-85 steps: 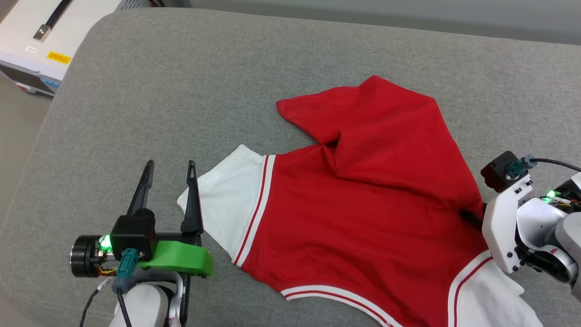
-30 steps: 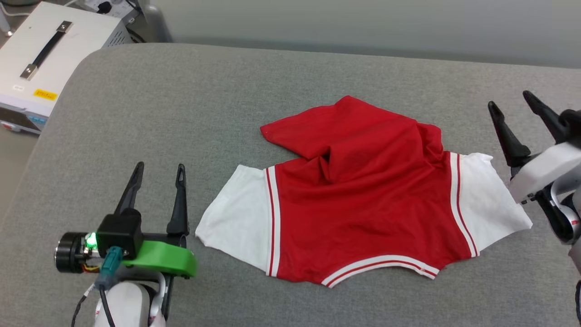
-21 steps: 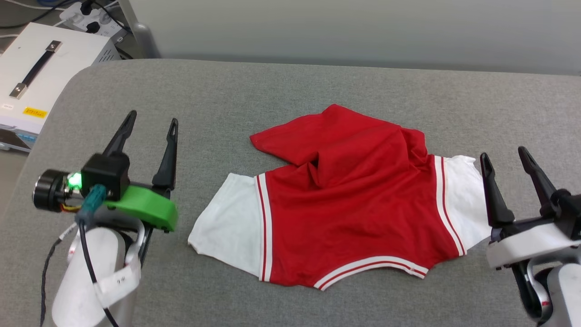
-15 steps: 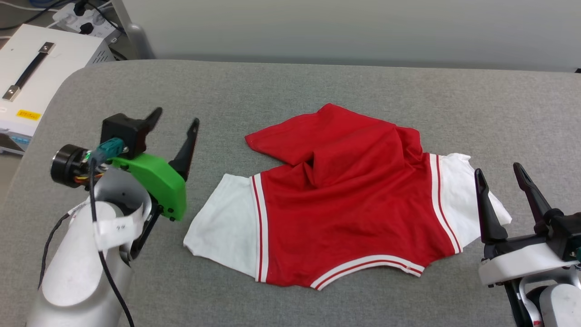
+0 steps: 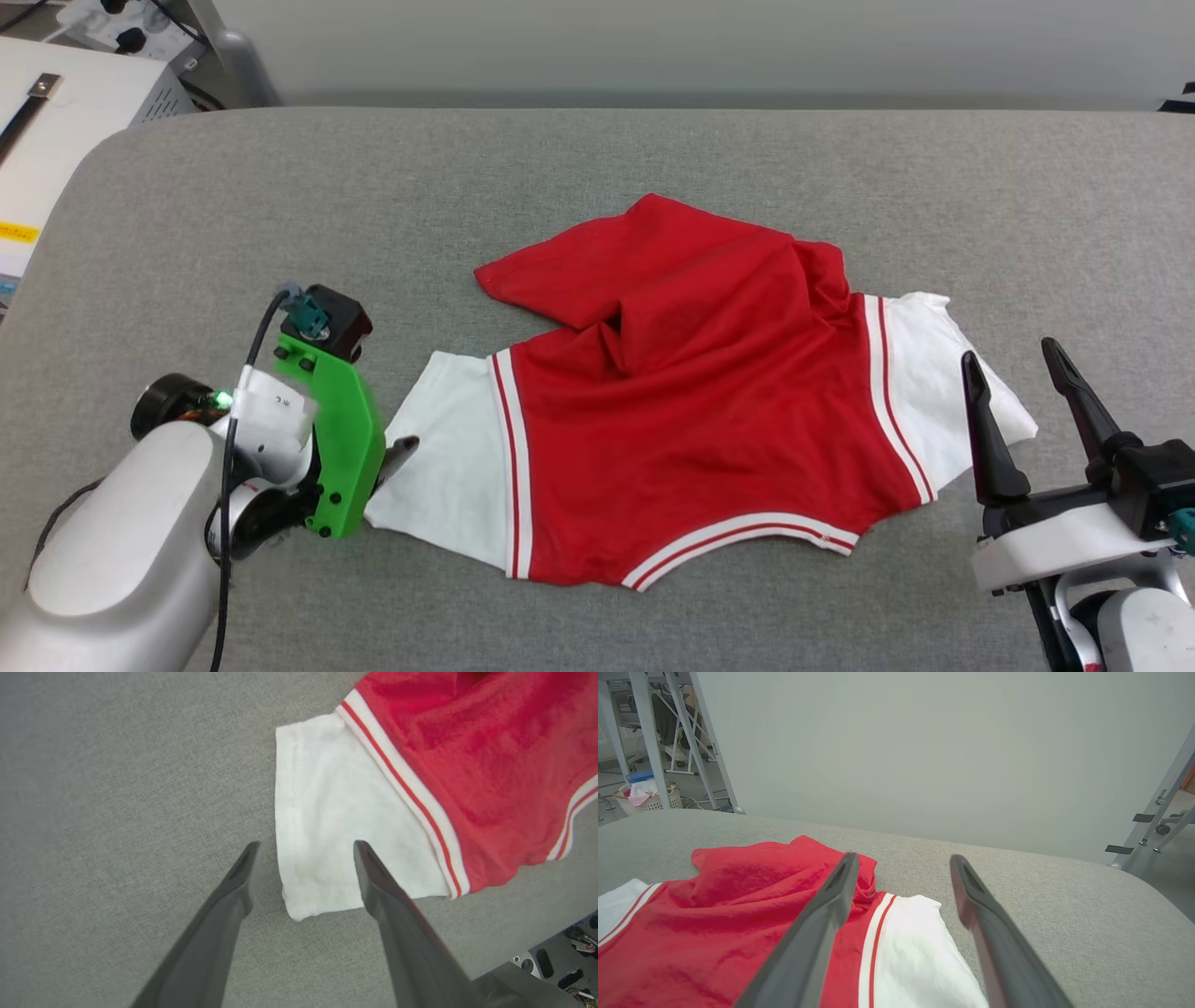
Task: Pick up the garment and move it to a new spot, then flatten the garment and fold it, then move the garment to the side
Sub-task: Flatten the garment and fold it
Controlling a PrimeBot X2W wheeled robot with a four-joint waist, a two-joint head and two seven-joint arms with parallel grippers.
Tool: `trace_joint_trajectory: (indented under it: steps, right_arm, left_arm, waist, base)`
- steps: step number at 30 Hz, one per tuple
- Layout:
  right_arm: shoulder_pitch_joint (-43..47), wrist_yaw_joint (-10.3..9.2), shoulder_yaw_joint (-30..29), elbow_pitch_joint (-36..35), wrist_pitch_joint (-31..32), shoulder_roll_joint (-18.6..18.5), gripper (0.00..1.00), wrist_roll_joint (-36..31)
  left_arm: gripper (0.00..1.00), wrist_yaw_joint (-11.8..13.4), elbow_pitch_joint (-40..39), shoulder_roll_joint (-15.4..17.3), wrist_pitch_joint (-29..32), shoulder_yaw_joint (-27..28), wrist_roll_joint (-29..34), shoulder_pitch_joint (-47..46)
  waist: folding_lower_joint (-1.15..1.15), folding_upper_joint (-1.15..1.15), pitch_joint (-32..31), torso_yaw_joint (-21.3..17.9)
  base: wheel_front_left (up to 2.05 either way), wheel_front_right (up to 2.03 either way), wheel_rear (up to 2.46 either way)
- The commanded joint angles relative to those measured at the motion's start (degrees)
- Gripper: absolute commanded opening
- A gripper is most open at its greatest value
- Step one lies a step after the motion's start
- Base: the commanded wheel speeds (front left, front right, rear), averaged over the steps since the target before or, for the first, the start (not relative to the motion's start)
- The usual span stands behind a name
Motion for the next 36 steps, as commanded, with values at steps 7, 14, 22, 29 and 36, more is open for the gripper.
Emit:
trace_joint_trajectory:
  steps: [7,14,22,29,36]
  right_arm:
    - [-2.1,-0.03,0.9,0.0,0.0,0.1,1.0,-0.5]
    - [-3.2,-0.03,1.7,1.1,-0.3,0.0,1.0,-0.3]
    - [-3.3,-0.03,1.2,1.5,-0.3,-0.8,1.0,-0.2]
    - [-3.5,-0.03,-1.2,0.1,1.4,-4.7,1.0,-0.3]
    - [-5.6,-0.03,0.0,-3.0,7.9,-11.3,1.0,1.2]
  left_arm:
    - [1.0,-0.2,5.5,1.5,0.5,-4.7,-1.7,-0.9]
    - [1.0,-0.2,12.4,1.2,-1.2,-10.6,-2.4,-0.4]
    - [0.0,-0.2,14.2,1.6,-11.7,-11.4,-4.0,-1.2]
    - [0.0,0.1,13.5,5.7,-19.7,-7.8,-5.6,1.0]
    - [0.0,2.0,10.7,8.8,-23.9,-4.8,-7.5,4.9]
  waist:
    - [0.0,0.0,3.0,-1.6]
    - [0.0,0.0,4.5,-2.5]
    - [0.0,0.0,2.9,-2.3]
    - [0.0,0.0,0.0,-1.3]
    - [0.0,0.0,-2.0,-0.4]
  base:
    - [0.0,0.0,0.0]
    - [0.0,0.0,0.0]
    - [0.0,0.0,0.0]
    - [0.0,0.0,0.0]
    - [0.0,0.0,0.0]
